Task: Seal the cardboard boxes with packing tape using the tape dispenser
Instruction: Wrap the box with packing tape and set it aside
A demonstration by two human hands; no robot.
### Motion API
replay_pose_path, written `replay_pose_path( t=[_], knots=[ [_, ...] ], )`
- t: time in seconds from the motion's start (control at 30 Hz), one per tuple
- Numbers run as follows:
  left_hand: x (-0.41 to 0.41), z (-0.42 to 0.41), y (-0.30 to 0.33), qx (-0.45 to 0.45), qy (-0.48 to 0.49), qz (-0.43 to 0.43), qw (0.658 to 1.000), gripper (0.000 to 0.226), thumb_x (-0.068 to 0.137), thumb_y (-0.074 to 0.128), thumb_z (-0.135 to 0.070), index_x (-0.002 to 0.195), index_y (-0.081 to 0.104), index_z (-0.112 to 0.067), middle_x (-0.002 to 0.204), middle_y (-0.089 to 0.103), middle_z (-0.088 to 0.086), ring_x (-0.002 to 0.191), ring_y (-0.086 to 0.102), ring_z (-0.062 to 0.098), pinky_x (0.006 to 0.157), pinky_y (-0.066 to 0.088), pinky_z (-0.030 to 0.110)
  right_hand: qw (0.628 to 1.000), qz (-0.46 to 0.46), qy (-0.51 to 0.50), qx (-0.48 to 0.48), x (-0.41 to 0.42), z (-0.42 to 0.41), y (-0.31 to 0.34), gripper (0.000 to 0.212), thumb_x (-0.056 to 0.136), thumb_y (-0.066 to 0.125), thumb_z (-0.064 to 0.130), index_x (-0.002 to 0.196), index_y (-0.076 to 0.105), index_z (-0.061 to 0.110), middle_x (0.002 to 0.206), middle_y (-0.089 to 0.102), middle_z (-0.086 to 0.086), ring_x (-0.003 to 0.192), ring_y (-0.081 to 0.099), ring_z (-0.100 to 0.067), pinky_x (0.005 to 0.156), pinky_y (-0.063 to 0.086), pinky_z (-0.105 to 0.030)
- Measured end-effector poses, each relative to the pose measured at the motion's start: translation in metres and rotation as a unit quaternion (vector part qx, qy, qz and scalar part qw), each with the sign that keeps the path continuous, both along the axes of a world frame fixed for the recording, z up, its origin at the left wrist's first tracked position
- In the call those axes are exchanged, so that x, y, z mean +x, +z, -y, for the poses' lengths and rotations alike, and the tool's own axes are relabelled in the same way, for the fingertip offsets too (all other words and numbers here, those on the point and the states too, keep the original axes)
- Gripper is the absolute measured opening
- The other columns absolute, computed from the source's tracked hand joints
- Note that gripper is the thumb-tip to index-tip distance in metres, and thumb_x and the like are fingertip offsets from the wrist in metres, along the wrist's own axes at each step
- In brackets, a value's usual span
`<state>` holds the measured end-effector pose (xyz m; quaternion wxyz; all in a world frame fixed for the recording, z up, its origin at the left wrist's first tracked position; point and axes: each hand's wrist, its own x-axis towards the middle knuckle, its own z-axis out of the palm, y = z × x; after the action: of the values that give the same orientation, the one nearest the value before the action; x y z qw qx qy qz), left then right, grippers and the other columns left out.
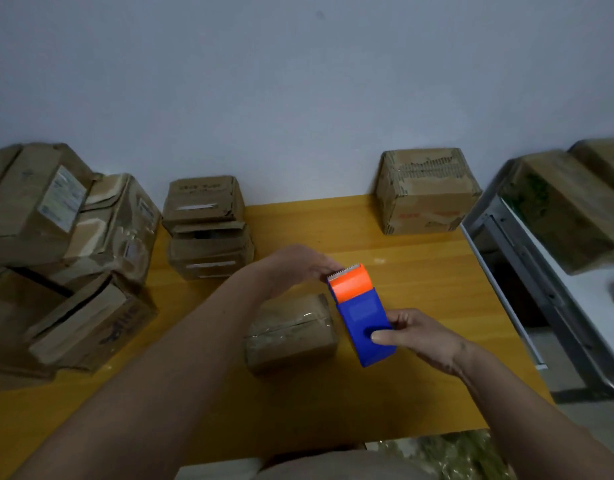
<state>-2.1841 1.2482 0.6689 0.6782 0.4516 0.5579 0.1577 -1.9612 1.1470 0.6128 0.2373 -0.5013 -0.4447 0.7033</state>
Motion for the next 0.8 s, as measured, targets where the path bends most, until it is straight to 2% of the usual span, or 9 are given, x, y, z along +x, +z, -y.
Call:
replay_pose_path(
  t=[0.1,0.23,0.33,0.53,0.67,0.73,0.8],
  knots=[
    [0.001,0.002,-0.007,-0.006,-0.017,0.021,1.0,0.01,0.092,0.063,-0.015,0.097,0.069,-0.009,0.111,0.069,0.014,0.096,0.068,0.018,0.086,0.052,0.028,0.999,-0.035,-0.023,-0.015,-0.006,0.0,0.001,0.03,0.072,0.072,0.021,0.1,0.072,0.01,0.105,0.072,-0.013,0.094,0.069,-0.023,0.079,0.055,-0.03],
    [0.003,0.001,-0.022,-0.066,-0.009,0.079,0.995,0.014,0.087,0.067,-0.016,0.096,0.067,-0.006,0.092,0.071,0.008,0.09,0.067,0.018,0.082,0.054,0.031,0.999,-0.036,-0.015,0.011,-0.009,-0.002,0.001,0.038,0.077,0.07,0.016,0.112,0.064,0.003,0.109,0.07,-0.016,0.097,0.067,-0.026,0.083,0.055,-0.034],
    [0.007,0.001,-0.024,-0.074,0.013,0.101,0.992,0.012,0.087,0.067,-0.015,0.094,0.067,-0.006,0.087,0.072,0.007,0.086,0.068,0.017,0.077,0.055,0.03,0.999,-0.046,-0.008,0.014,-0.008,-0.002,0.004,0.033,0.078,0.07,0.015,0.11,0.065,0.007,0.108,0.07,-0.013,0.097,0.067,-0.025,0.082,0.054,-0.032],
    [0.009,0.005,-0.022,-0.065,0.02,0.085,0.994,0.021,0.094,0.059,-0.022,0.102,0.065,-0.004,0.101,0.068,0.012,0.095,0.065,0.021,0.083,0.055,0.034,0.999,-0.04,-0.004,0.02,-0.009,-0.003,0.003,0.034,0.077,0.072,0.016,0.109,0.066,0.008,0.108,0.07,-0.014,0.098,0.067,-0.026,0.082,0.054,-0.032],
    [0.006,0.003,-0.022,-0.119,0.04,0.106,0.986,0.056,0.103,0.027,-0.046,0.104,0.068,-0.007,0.122,0.063,0.014,0.111,0.059,0.025,0.084,0.05,0.035,0.999,-0.036,-0.006,0.012,-0.005,-0.001,0.0,0.029,0.078,0.072,0.014,0.107,0.068,0.012,0.109,0.07,-0.014,0.1,0.066,-0.028,0.085,0.054,-0.035],
    [0.005,0.002,-0.023,-0.136,0.038,0.118,0.983,0.06,0.101,0.029,-0.052,0.108,0.067,-0.006,0.124,0.063,0.015,0.114,0.058,0.026,0.091,0.049,0.037,0.999,-0.035,-0.003,0.01,-0.004,0.0,0.0,0.028,0.079,0.071,0.014,0.107,0.068,0.012,0.109,0.07,-0.015,0.101,0.066,-0.029,0.086,0.054,-0.036],
    [0.005,0.004,-0.022,-0.147,0.036,0.119,0.981,0.055,0.096,0.044,-0.052,0.116,0.064,-0.005,0.122,0.064,0.015,0.115,0.059,0.027,0.092,0.049,0.037,0.999,-0.036,0.001,0.006,-0.005,0.0,0.001,0.027,0.08,0.071,0.014,0.107,0.068,0.013,0.109,0.07,-0.015,0.102,0.066,-0.03,0.085,0.054,-0.036]
  ],
)
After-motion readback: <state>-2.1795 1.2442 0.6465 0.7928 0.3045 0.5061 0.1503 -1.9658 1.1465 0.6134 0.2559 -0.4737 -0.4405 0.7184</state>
